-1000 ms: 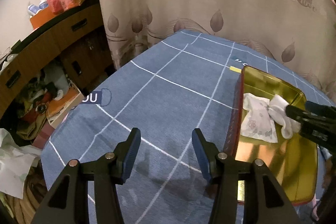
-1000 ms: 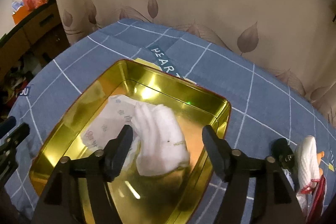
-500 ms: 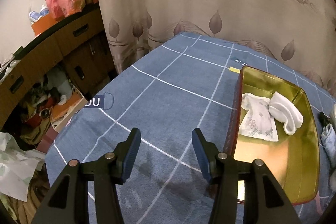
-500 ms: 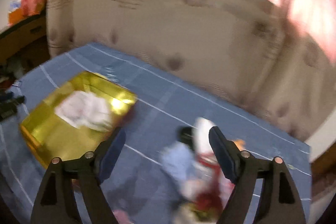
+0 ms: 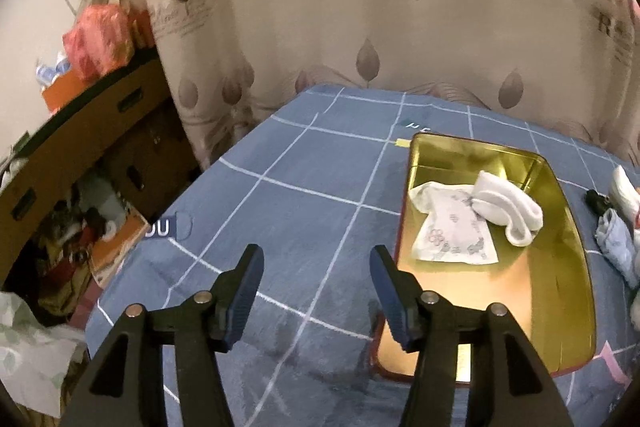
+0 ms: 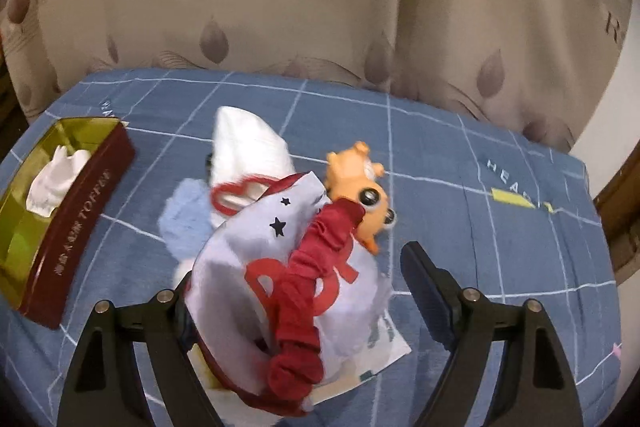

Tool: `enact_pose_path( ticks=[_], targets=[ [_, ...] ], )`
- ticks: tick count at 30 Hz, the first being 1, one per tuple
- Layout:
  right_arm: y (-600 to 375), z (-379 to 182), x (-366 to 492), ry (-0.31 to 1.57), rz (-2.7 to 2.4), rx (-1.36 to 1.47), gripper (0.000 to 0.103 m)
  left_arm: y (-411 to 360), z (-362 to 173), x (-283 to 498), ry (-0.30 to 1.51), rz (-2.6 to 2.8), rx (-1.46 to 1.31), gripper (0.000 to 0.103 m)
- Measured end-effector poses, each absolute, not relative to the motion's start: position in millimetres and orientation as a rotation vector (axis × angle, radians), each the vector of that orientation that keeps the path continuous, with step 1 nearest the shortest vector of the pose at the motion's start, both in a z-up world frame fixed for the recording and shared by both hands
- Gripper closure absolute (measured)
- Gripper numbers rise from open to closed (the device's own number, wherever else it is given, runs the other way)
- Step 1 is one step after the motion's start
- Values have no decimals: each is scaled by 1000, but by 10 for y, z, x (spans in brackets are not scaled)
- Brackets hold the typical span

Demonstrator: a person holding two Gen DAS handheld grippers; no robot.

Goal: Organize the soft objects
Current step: 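Grasp the red-and-white cloth bag with the right gripper while the left grasps the cotton ball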

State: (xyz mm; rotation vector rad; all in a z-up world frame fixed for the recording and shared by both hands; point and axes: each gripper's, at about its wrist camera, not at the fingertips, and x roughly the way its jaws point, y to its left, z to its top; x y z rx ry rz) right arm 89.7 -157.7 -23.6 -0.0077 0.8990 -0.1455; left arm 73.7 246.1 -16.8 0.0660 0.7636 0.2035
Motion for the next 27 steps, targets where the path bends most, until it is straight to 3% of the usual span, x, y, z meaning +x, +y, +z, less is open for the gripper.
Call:
enact_pose_path(
  ticks=[2,6,10,14,27],
  targets=[
    [-1672,-278,881,889,-139,34,27,2400,-161,728,750,192,86,46],
    [-1771,-329,890,887,-96,83,64,2273,-158,709,746,168,111,46],
    [-1862,-351,859,885,-67,123,74,2017,-109,652,737,132,164,46],
    [-1998,-285,759,845,-67,148,81,1664,-2,582,729,40,188,46],
    [-2872,-384,339,811,-278,153,82,434,27,443,820,-424,134,46]
  ],
)
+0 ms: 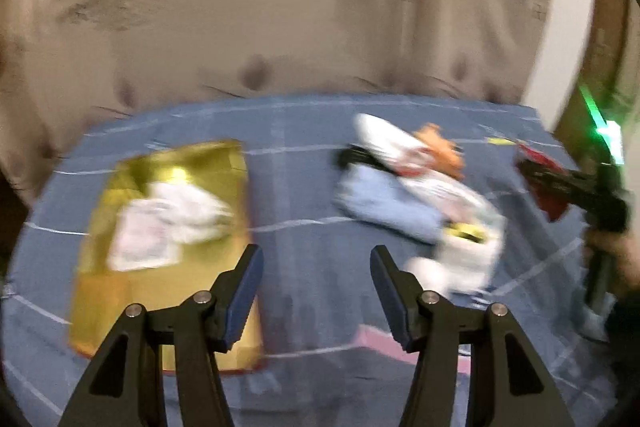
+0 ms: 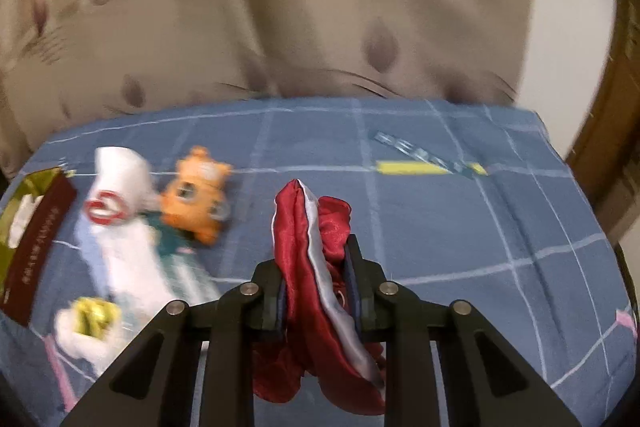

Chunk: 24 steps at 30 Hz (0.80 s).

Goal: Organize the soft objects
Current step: 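Grasp the red-and-white cloth bag with the right gripper while the left grasps the cotton ball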

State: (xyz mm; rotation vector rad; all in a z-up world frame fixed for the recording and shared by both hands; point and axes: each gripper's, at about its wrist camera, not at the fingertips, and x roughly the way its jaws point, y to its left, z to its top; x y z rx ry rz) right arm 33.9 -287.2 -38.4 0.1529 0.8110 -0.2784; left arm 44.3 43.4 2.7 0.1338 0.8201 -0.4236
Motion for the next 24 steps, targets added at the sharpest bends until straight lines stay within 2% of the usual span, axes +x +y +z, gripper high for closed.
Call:
enact_pose_path(
  ticks=[12,24],
  targets=[
    [-2979,-813,319,871,-280,150,82,-307,-372,283,933,-547,206,46],
    [-2951,-839,361,889,-252,152,79,-612,-690,397,986,-485,246,46]
  ],
)
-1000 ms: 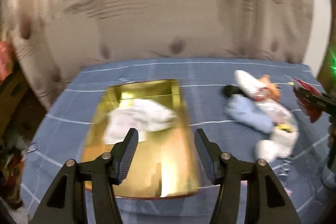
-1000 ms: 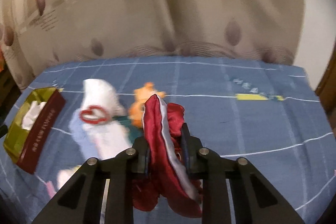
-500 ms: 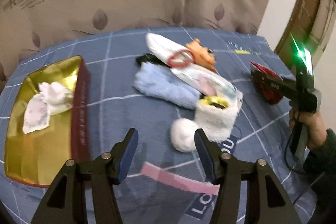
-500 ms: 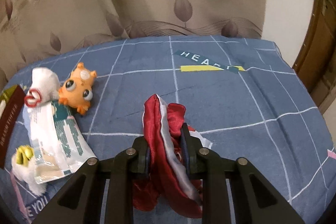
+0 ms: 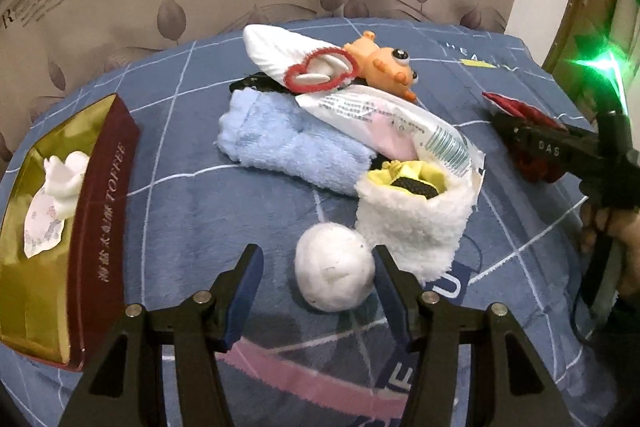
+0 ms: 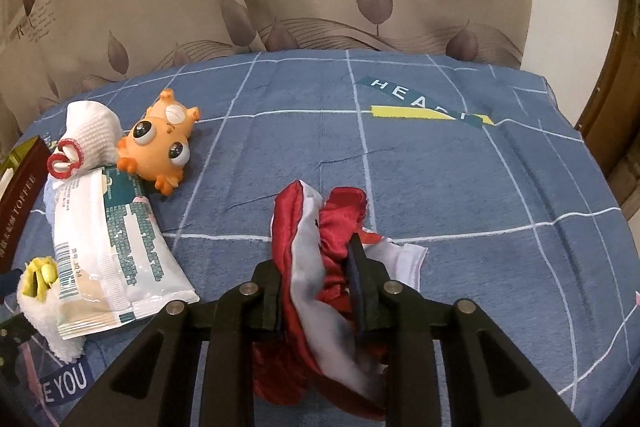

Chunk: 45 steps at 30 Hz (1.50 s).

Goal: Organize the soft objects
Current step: 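Grasp the red-and-white cloth bag with the right gripper while the left grasps the cotton ball, then carry the white cotton ball into the tin and release with the left gripper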

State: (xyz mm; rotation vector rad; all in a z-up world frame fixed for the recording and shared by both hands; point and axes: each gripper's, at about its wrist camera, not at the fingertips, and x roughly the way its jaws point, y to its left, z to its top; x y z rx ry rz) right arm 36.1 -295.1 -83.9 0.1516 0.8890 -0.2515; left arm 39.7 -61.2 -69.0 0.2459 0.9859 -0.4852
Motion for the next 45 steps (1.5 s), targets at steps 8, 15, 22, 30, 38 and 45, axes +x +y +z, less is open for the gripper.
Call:
enact_pose_path(
  ticks=[8,15,22,30,38,45],
  targets=[
    [-2976,-851,361,888,-241,177,77,-651,-704,396,982,-518,237,76],
    [-2978,-847,360,886,-239,183,77,-582,-543,365,953,-531,226,77],
    [-2981,-845,362,886,-238,183,77,-368,-351,454,926,-470,210,77],
    [-2982,-848,363,887,-237,183,77,-8,-208,638,911,-367,183,77],
    [-2980,-849,363,888,-238,182,76,639,-38,868,896,-216,172,77],
    [-2976,-853,366,889,-240,176,76,1248,-25,998,913,-90,132,77]
  ],
)
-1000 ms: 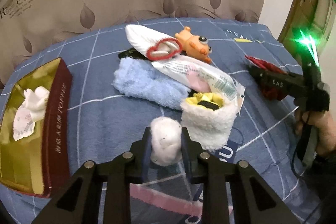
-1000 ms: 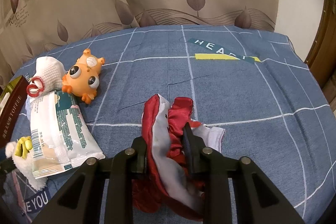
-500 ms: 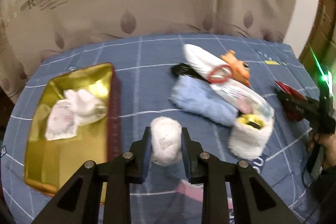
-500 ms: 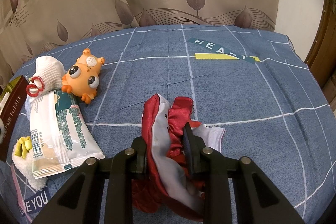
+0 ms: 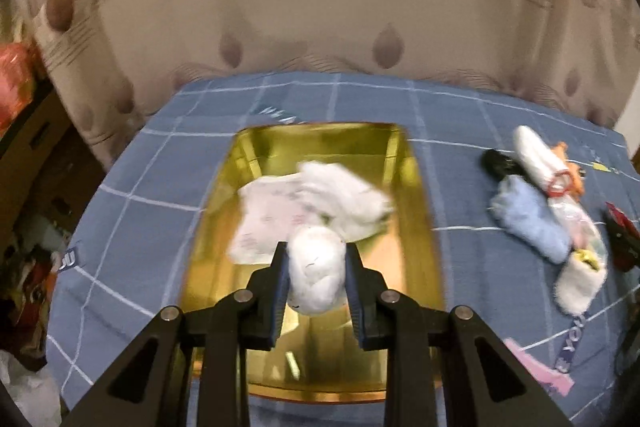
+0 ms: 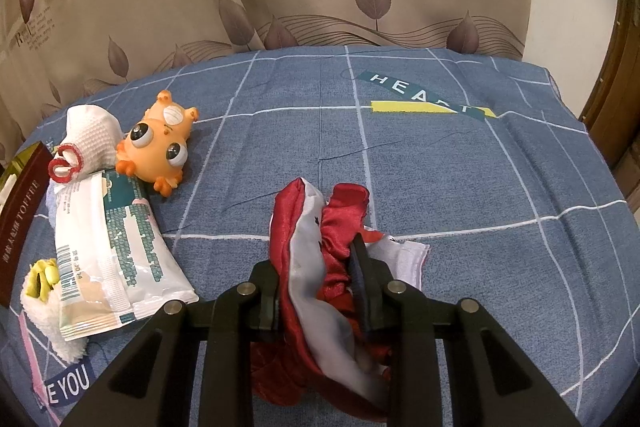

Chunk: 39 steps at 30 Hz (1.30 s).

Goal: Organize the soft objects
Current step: 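Carry the white cotton ball into the tin and release with the left gripper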

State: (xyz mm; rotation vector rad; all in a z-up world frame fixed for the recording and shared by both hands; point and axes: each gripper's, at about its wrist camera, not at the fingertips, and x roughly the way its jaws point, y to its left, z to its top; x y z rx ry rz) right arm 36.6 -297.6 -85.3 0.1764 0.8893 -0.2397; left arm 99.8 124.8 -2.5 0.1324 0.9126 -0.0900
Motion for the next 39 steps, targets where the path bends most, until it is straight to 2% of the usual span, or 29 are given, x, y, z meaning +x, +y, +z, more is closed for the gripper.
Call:
enact_pose_path(
  ticks=[10,25,36,39],
  targets=[
    [-2954,-852,363,897,-252,157,76,1691,-363,1046,985,-1,150,77],
    [-2951,-853,364,902,-255,147,76,1777,-547,1166,1019,11,173,72],
    [-2934,-856,371,910,-265,127,76,1716,-538,1135,1019,-27,167,60],
    [-2918,-858,377,915,-273,111,76,1691,-511,1108,1002,-39,174,50]
  ],
)
